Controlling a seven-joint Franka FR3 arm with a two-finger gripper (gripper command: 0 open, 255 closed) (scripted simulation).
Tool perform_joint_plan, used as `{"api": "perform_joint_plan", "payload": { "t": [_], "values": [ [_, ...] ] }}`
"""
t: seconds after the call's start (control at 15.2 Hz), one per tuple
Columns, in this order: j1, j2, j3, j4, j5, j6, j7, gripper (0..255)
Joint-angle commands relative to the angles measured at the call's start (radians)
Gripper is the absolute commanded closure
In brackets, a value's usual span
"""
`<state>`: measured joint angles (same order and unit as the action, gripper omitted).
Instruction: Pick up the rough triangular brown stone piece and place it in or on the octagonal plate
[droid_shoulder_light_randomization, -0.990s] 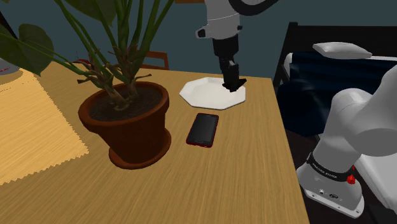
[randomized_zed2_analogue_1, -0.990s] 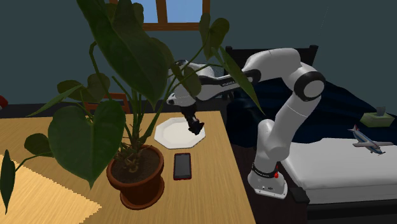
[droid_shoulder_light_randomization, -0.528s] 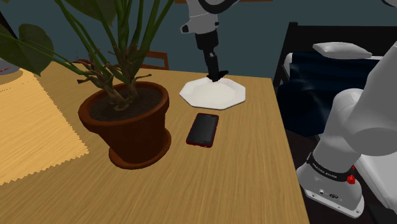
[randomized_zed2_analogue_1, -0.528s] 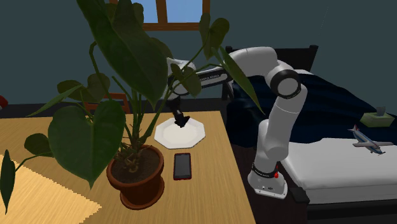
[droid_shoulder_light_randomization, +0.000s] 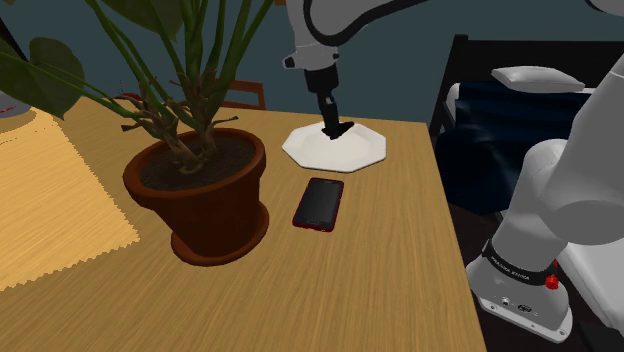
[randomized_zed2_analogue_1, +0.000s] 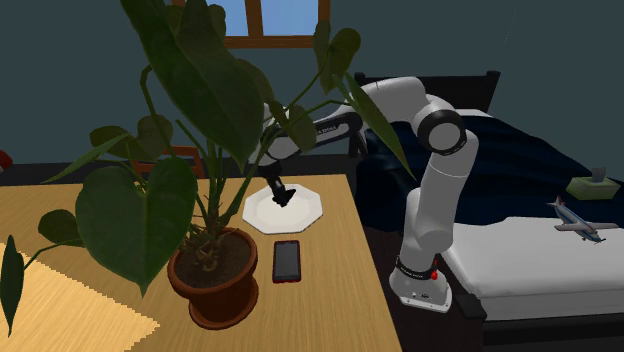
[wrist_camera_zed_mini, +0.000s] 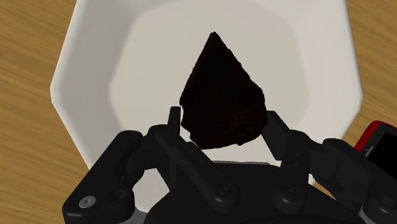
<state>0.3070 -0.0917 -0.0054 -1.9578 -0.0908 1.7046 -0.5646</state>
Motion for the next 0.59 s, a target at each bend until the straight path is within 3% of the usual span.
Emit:
{"api": "perform_joint_plan", "payload": {
  "t": [0.0, 0.26, 0.53],
  "values": [
    [-0.001, 0.003, -0.001, -0.021, -0.001, 0.025, 0.0, 255],
    [-0.001, 0.013, -0.001, -0.069, -0.002, 0.082, 0.005, 255],
    [-0.001, 0.013, -0.001, -0.069, -0.002, 0.082, 0.005, 255]
  ]
}}
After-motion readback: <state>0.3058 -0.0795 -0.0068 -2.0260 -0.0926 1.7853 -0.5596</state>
